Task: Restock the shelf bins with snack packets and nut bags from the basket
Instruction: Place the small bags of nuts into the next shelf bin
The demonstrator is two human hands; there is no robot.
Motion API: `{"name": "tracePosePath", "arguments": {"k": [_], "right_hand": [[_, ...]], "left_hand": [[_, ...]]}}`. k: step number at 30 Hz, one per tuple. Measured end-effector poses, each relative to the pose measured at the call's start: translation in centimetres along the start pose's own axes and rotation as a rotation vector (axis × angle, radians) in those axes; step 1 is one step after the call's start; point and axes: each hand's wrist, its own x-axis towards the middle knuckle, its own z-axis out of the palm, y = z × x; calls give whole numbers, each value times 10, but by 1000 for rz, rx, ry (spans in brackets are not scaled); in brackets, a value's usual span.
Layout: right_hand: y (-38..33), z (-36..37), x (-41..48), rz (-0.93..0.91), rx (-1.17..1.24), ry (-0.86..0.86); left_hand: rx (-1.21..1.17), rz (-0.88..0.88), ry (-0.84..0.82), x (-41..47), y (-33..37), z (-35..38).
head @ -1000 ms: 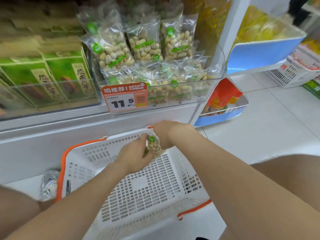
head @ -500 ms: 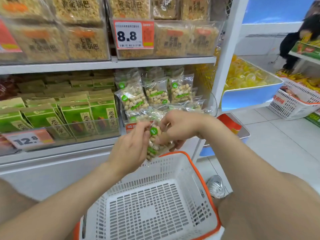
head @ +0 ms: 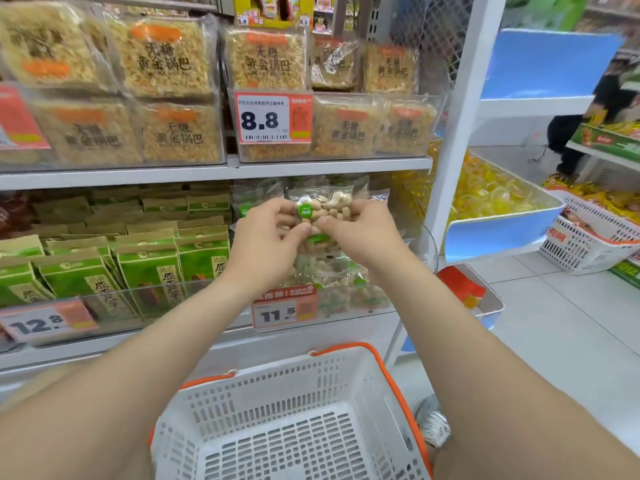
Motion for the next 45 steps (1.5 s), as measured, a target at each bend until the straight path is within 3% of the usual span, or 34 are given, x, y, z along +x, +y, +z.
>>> {"name": "tracePosePath", "arguments": {"k": [5, 9, 18, 21, 24, 26, 28, 31, 36, 42, 45], "right_hand": [[3, -9, 24, -175, -259, 81], [13, -11, 32, -120, -460, -120], [26, -12, 32, -110, -512, -238], [35, -6, 28, -113, -596, -149], [37, -3, 20, -162, -474, 53], [36, 5, 12, -265, -441, 149], [38, 15, 6, -421, -633, 238], [41, 26, 5, -554, -946, 181], [53, 32, 21, -551, -1089, 140], [42, 39, 26, -473, -983, 275], [43, 37, 37, -405, -906, 207]], "left_hand": [[124, 33, 42, 2, 0, 6], [338, 116, -37, -4, -11, -4], [608, 136, -172, -28, -18, -8], [692, 154, -217, -39, -21, -6], [723, 149, -201, -45, -22, -5], [729, 141, -216, -44, -23, -4], [735, 134, -244, -41, -26, -3], [758, 128, -199, -32, -28, 1], [788, 109, -170, -6, -28, 8], [977, 71, -74, 19, -28, 11], [978, 71, -57, 30, -30, 11]]}}
